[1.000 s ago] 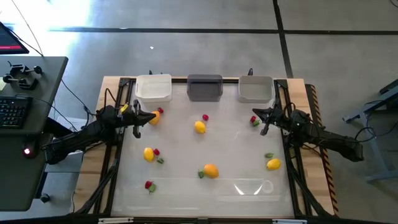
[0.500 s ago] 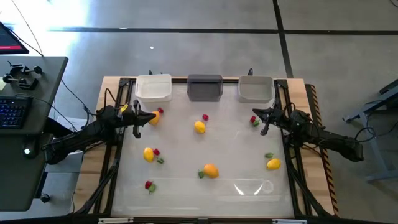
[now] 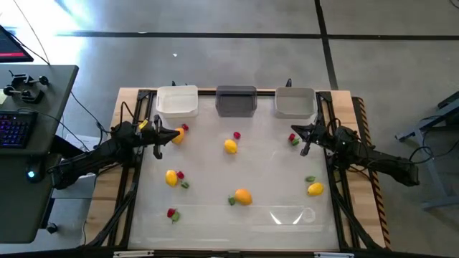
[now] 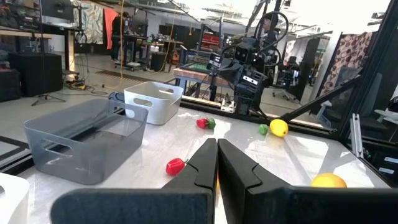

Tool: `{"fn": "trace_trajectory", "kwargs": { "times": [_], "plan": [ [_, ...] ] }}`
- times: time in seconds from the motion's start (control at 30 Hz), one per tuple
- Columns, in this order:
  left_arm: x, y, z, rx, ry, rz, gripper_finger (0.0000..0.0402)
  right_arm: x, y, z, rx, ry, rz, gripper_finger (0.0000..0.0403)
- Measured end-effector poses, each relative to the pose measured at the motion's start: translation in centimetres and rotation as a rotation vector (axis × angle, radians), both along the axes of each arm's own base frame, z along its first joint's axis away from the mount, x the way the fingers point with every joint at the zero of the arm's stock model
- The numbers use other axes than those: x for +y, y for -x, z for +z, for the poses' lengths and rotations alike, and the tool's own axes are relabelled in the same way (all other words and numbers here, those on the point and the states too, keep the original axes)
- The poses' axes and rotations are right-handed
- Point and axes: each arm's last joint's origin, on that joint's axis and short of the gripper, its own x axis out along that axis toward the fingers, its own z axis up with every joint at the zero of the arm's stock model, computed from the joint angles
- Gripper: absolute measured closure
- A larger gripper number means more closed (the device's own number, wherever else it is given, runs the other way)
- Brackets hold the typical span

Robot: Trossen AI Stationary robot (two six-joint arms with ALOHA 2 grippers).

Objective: Sort produce into baskets

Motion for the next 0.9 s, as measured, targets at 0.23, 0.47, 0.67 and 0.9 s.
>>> {"fn": "trace_trajectory", "kwargs": {
  "times": [0.23, 0.47, 0.67, 0.9],
  "plan": [
    [0.0, 0.0, 0.0, 0.0, 0.0, 0.0, 0.0401, 0.0, 0.0, 0.0, 0.0, 0.0, 0.0, 0.0402],
    [0.0, 0.0, 0.0, 0.0, 0.0, 0.0, 0.0401, 0.0, 0.0, 0.01, 0.0, 0.0, 0.0, 0.0402],
    [0.0, 0.0, 0.04, -0.004, -0.002, 0.0, 0.0401, 0.0, 0.0, 0.0, 0.0, 0.0, 0.0, 0.0402],
    [0.0, 0.0, 0.0, 0.0, 0.0, 0.0, 0.0401, -0.02, 0.01, 0.01, 0.005, 0.01, -0.005, 0.0402]
  ]
}}
